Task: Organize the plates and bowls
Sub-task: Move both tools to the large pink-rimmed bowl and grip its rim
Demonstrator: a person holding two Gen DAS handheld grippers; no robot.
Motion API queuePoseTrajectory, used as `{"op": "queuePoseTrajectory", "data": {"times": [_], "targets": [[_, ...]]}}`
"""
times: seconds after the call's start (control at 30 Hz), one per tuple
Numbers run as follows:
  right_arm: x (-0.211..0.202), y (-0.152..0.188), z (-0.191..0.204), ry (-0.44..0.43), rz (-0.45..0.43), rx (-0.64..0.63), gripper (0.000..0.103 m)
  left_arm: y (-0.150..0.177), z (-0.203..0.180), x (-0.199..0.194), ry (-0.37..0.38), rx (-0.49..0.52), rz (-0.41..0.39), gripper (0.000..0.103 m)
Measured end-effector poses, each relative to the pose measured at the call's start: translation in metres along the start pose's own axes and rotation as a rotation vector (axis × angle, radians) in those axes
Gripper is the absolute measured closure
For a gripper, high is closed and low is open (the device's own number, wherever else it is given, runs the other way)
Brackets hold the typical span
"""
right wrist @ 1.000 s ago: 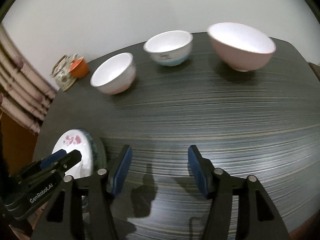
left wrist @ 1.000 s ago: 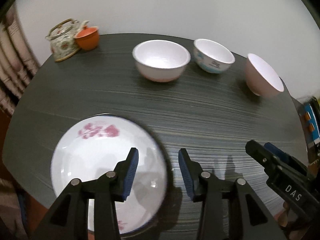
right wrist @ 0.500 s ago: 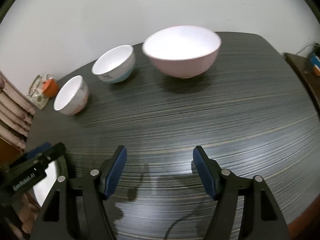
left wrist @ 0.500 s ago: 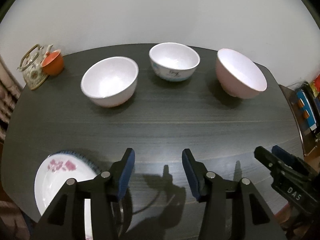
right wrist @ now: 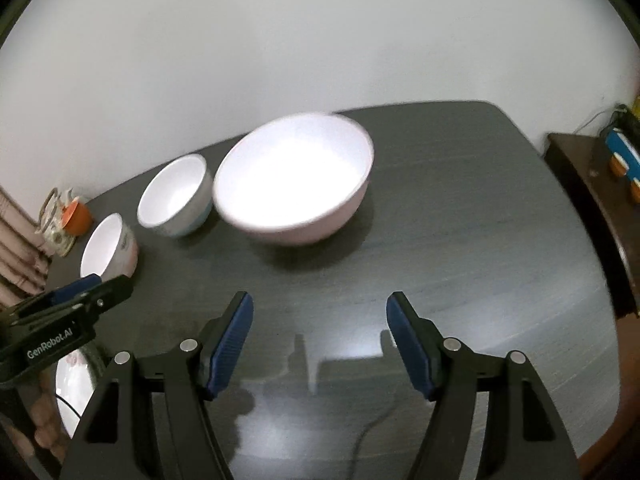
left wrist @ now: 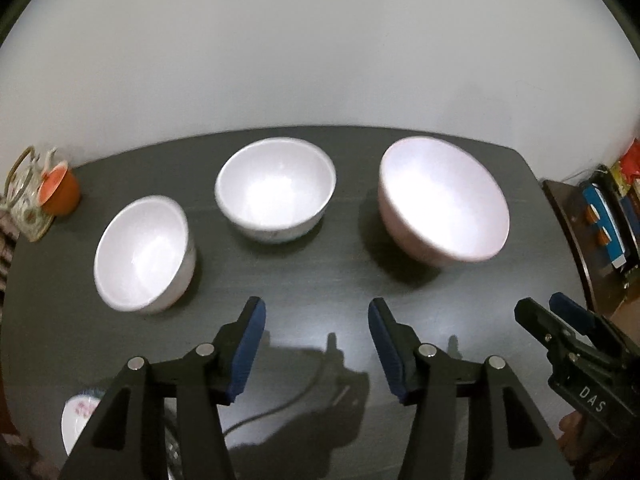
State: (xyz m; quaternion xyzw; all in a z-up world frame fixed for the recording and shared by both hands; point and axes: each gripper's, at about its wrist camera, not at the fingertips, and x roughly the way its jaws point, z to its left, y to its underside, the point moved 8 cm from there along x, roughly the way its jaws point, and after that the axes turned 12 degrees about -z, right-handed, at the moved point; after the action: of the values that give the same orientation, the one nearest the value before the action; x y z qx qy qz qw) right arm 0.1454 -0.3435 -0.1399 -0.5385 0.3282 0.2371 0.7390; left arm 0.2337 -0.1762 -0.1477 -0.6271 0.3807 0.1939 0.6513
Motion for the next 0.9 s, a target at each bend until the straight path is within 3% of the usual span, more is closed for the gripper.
{"op": "queuePoseTrajectory", "data": {"times": [0.27,0.47,0.9], "targets": [[0.036,-0.039,-0.019,-0.012,0.046,0.047,0.036,-0.029,-0.024,0.042,0.066,-0.064,0.086,0.043],[0.067,-0.047,-0.035,-0.006,0.103,0.107,0.036,-0.032,-0.037,0.065,0.095,-0.103,0.138,0.038],[0.114,-0.048,-0.039,0.031,0.198,0.117,0.036,-0.030,-0.046,0.109,0.067,-0.166,0.220,0.037]]}}
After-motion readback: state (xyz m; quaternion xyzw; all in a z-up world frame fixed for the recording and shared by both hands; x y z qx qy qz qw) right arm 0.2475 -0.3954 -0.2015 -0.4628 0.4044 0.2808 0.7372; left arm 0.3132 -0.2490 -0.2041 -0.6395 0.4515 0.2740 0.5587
